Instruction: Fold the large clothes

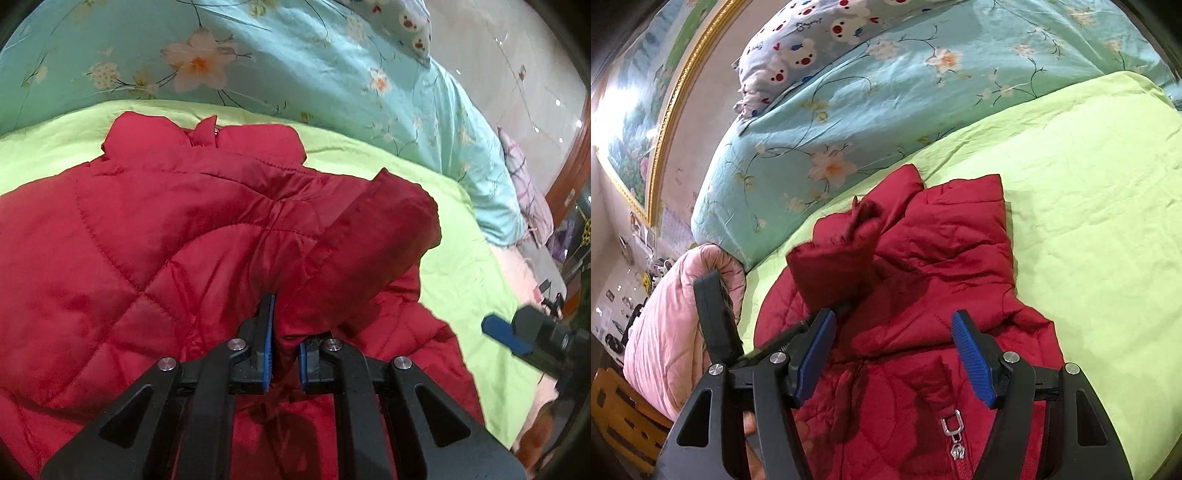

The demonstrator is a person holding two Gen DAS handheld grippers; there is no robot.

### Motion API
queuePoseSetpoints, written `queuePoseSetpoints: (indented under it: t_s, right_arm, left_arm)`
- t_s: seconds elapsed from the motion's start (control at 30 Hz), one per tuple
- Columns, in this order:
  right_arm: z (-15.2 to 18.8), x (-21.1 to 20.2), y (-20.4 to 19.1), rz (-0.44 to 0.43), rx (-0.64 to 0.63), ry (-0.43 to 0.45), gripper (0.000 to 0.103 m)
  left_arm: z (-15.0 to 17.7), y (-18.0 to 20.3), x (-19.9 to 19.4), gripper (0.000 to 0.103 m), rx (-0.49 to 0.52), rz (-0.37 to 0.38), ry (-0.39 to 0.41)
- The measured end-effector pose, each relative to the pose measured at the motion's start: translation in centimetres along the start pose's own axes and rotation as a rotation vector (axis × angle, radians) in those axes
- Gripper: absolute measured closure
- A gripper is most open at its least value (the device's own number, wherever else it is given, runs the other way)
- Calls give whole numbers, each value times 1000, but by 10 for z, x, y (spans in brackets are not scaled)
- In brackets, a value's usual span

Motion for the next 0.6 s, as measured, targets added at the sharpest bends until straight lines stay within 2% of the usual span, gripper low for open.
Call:
queuePoseSetpoints:
  t_s: [0.27,0.4,0.53,0.6]
  right_arm:
    - [-16,20,2,-8,31,-18,34]
    - [-22,34,3,-11,61,-36,20]
    - [-26,61,2,-42,98,-97,20]
    - [-29,79,0,-89,142,-134,20]
  left_arm:
    - [8,0,15,95,52,-31,-61]
    - [9,0,15,94,55,-35,-67]
    - [8,3,16,93,77,-56,-68]
    - [9,6,17,92,100,-77,-67]
Point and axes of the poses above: each gripper's, at about its wrist camera, not at the fingertips, and x roughly the way its jaws point, y to its right, z to its underside, the point moved 4 cm from there along x, roughly the way its jaws point, and after that the axes turned 6 degrees about z, right-handed, at the moved point
